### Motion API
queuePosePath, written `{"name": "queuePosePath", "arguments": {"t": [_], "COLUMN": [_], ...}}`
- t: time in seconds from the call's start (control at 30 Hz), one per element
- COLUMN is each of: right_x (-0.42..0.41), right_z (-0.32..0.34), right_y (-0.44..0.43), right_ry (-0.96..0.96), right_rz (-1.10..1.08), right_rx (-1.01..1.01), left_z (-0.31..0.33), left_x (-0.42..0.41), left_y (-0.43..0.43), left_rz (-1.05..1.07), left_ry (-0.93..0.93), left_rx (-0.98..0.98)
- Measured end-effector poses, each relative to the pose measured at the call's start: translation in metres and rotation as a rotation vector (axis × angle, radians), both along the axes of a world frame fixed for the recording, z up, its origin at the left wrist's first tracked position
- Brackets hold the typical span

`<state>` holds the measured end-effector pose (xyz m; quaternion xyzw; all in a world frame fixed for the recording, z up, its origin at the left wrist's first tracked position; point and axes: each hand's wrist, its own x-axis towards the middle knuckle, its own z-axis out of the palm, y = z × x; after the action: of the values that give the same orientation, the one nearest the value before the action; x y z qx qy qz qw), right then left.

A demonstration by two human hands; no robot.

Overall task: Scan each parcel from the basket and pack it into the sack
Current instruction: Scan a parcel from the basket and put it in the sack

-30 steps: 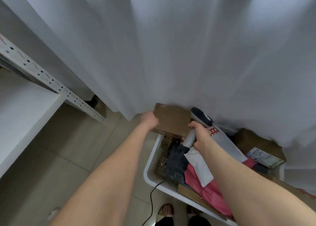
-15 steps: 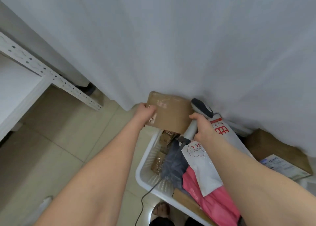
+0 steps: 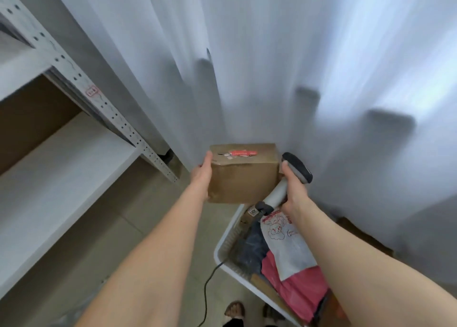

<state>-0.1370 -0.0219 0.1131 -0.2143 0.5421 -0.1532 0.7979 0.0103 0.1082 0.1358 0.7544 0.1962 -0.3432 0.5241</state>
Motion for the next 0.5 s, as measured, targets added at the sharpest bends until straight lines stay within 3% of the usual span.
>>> {"name": "queuePosePath", "arguments": {"t": [0.13, 0.37, 0.5], "right_x": [-0.006, -0.025, -0.043], "right_z": [0.057, 0.123, 0.145], "right_y": [0.015, 0.043, 0.059], "right_ry": [-0.065, -0.074, -0.073], "right_rz": [0.025, 0.065, 0.105], "right_rx": [-0.038, -0.122, -0.151], "left_z": [0.058, 0.124, 0.149], "left_x": [-0.010, -0.031, -0.043], "left_y": [0.018, 0.055, 0.081], "left_rz": [0.040, -0.089, -0.026], "left_ry": [-0.063, -0.192, -0.132], "left_rx": [-0.040, -0.177, -0.283]}}
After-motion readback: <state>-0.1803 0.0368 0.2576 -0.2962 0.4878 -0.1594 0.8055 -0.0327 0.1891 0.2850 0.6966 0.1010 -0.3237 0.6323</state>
